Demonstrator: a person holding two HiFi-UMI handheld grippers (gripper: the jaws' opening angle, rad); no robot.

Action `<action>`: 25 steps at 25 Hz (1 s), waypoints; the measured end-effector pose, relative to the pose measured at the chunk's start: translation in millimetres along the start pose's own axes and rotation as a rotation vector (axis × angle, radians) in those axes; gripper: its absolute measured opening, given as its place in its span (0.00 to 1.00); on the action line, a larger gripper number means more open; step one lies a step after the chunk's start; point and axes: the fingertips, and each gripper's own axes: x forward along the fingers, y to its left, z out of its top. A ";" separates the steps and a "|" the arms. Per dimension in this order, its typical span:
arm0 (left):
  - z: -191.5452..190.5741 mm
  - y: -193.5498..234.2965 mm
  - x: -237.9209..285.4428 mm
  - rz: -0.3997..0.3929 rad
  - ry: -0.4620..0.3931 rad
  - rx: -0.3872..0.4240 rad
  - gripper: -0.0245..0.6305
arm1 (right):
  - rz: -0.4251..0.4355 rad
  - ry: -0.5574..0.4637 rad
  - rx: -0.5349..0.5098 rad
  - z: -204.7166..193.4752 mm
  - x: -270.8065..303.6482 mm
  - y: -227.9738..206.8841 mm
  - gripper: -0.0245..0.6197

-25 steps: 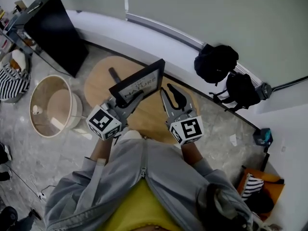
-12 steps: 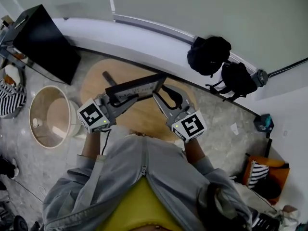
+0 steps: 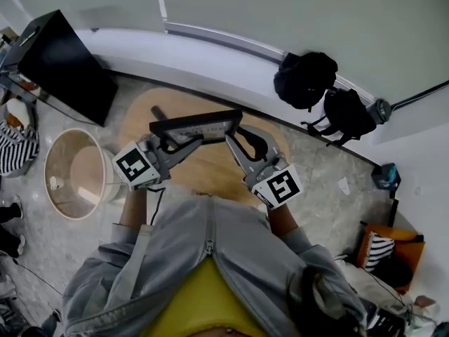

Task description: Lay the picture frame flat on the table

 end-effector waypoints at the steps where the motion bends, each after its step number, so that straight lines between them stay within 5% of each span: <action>1: 1.8 2.8 -0.6 0.017 -0.009 0.001 0.08 | -0.017 -0.011 0.000 1.6 0.7 -0.2 0.16; 9: 14.8 30.8 -21.9 0.197 -0.148 -0.104 0.29 | -0.116 -0.035 0.002 -2.3 1.1 -3.8 0.16; 14: 6.9 46.2 -46.0 0.313 -0.159 -0.139 0.29 | -0.161 -0.007 -0.011 -18.9 -2.6 -14.0 0.16; 17: -3.1 49.2 -52.7 0.335 -0.136 -0.168 0.20 | -0.166 0.016 0.014 -29.3 1.1 -15.0 0.16; 25: -49.2 58.4 -66.3 0.390 -0.087 -0.244 0.19 | -0.134 0.115 0.100 -74.0 19.4 -12.2 0.16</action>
